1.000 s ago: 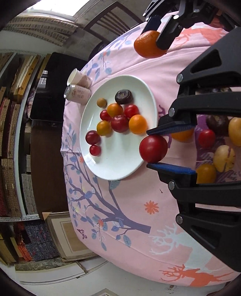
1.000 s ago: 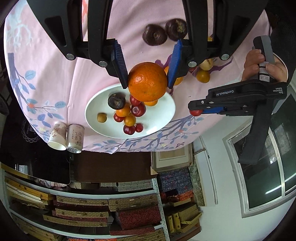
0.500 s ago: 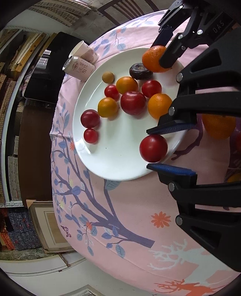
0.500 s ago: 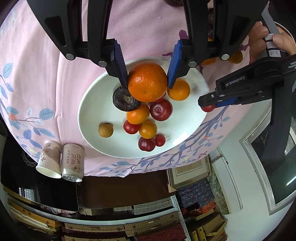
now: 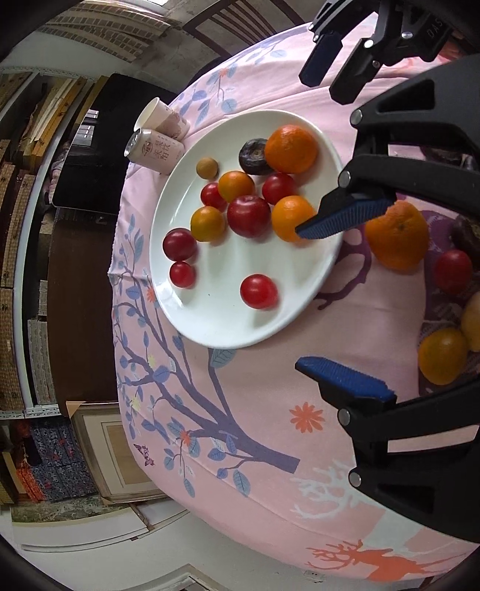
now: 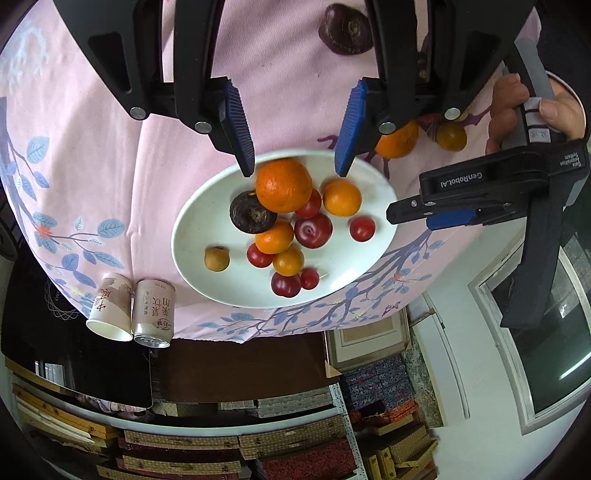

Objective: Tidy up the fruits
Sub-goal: 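Grasp a dark purple fruit with the right tool while the left tool grasps a pale yellow fruit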

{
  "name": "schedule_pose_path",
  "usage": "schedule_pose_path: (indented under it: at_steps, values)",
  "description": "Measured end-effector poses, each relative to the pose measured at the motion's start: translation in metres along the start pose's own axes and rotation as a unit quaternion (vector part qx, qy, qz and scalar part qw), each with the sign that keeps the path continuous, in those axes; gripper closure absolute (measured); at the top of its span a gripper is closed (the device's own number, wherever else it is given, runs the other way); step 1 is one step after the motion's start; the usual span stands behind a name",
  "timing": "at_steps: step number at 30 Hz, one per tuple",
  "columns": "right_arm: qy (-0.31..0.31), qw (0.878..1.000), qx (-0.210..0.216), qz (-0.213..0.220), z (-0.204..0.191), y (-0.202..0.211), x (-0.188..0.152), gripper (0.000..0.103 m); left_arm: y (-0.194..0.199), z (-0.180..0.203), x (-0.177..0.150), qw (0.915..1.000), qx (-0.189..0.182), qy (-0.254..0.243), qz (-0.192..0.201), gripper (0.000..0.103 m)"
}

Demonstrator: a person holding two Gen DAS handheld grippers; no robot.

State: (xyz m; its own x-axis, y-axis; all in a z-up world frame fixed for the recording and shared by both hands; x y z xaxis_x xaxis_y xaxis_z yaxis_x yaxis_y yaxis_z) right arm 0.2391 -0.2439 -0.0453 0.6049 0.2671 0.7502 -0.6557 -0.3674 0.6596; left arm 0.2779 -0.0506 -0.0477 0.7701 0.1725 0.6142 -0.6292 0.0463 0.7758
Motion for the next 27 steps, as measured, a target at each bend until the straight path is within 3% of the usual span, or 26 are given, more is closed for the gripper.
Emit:
schedule_pose_path:
  at_steps: [3, 8, 18, 21, 27]
  values:
    - [0.026, 1.0, 0.001, -0.008, -0.01, 0.018, -0.016, 0.052, 0.016, -0.009, -0.012, 0.9999, 0.002, -0.008, 0.008, 0.031]
    - [0.069, 0.997, 0.029, -0.034, -0.044, 0.038, -0.051, 0.051, 0.037, -0.026, -0.04, 0.9995, 0.004, -0.029, 0.006, 0.03]
    - [0.108, 0.986, 0.085, -0.093, -0.112, 0.038, -0.109, 0.051, 0.063, -0.072, -0.086, 0.9996, 0.009, -0.027, 0.0, 0.028]
    - [0.112, 0.985, 0.073, -0.11, -0.118, 0.025, -0.114, 0.051, 0.068, -0.083, -0.094, 0.9997, 0.01, -0.021, -0.004, 0.028]
    - [0.122, 0.987, 0.043, -0.099, -0.121, 0.007, -0.098, 0.051, 0.079, -0.086, -0.11, 0.9997, -0.005, -0.021, -0.014, 0.028]
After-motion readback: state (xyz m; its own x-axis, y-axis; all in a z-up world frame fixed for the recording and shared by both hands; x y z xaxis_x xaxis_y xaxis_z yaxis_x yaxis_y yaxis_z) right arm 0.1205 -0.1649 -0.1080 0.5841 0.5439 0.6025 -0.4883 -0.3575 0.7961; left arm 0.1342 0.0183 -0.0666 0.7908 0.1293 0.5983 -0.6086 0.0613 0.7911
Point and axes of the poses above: each gripper's, at about its wrist camera, not at the fingertips, and y roughly against the way its jaws point, z to its right, x to its top, the point moved 10 cm from there along -y, roughly the way its jaws point, and after that the axes turned 12 degrees about y, right-handed, at the moved point
